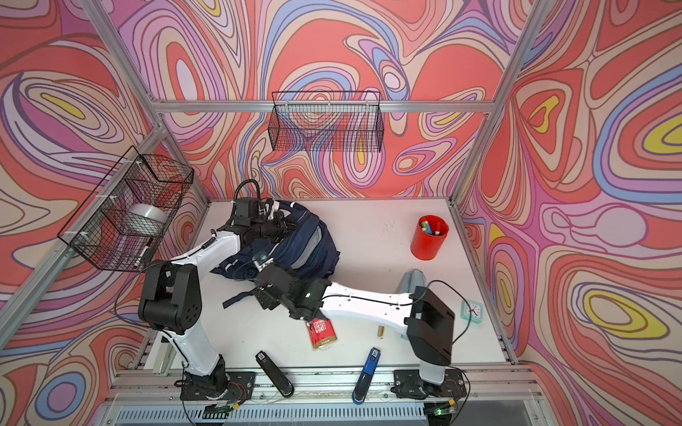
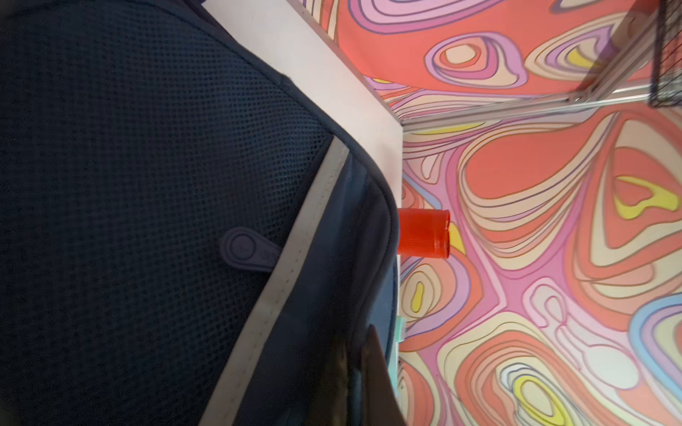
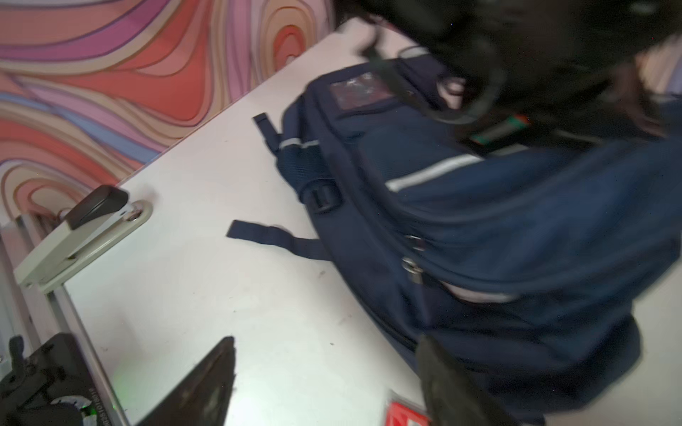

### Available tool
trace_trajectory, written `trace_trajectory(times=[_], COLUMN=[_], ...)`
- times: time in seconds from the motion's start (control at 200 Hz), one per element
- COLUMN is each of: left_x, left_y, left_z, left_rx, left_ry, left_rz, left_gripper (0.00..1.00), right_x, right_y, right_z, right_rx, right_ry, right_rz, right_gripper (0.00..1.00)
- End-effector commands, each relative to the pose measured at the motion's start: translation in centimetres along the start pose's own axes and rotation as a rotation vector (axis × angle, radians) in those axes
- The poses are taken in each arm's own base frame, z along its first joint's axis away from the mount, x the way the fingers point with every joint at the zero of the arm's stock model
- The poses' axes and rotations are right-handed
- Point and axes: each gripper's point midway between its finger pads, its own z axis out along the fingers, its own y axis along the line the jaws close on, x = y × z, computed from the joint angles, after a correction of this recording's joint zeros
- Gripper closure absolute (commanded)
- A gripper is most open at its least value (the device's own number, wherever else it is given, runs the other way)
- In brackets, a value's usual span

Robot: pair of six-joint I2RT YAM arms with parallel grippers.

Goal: Pack the student bag
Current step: 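Release the zipper and move the right gripper to grasp the light-blue pencil pouch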

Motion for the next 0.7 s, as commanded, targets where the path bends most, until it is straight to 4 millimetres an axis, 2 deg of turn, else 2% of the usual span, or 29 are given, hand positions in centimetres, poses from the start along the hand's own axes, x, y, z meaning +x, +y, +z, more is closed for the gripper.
trace_trajectory(times=[0.0, 0.135, 0.301, 0.371, 0.431, 0.496, 0.511, 0.531, 0.611, 0.691], left_x=[2.3, 2.9, 3.6, 3.7, 3.6, 3.5, 3.5, 3.4, 3.7, 4.3], left_y=[1.4, 3.9, 4.6, 4.3, 4.0, 3.1, 2.8, 2.4, 1.1, 0.7], left_z=[-0.6, -1.5, -2.6, -3.2, -3.9, -4.6, -4.8, -5.0, -5.5, -5.6], left_rx=[-0.142, -0.298, -0.414, -0.465, -0.506, -0.541, -0.551, -0.559, -0.588, -0.605], left_ry=[0.083, 0.086, 0.093, 0.086, 0.076, 0.050, 0.043, 0.037, 0.035, 0.057], left_rz=[0.124, 0.168, 0.234, 0.273, 0.303, 0.357, 0.373, 0.398, 0.497, 0.558], left_gripper=[1.00, 1.00, 0.93, 0.74, 0.47, 0.24, 0.12, 0.02, 0.00, 0.00], right_x=[2.0, 4.9, 10.5, 12.8, 14.4, 15.8, 16.0, 16.4, 18.1, 19.5], right_y=[-7.7, -16.3, -24.2, -26.9, -29.0, -31.0, -31.4, -31.8, -33.6, -34.9], right_z=[-2.3, -6.6, -11.0, -12.8, -14.1, -15.6, -15.9, -16.2, -17.6, -18.3], right_rx=[0.095, 0.300, 0.565, 0.681, 0.754, 0.826, 0.839, 0.854, 0.908, 0.926], right_ry=[0.099, 0.177, 0.341, 0.406, 0.424, 0.423, 0.419, 0.420, 0.449, 0.467], right_rz=[0.224, 0.325, 0.463, 0.515, 0.564, 0.618, 0.625, 0.636, 0.691, 0.740], right_gripper=[0.01, 0.02, 0.02, 0.01, 0.01, 0.02, 0.02, 0.02, 0.02, 0.02])
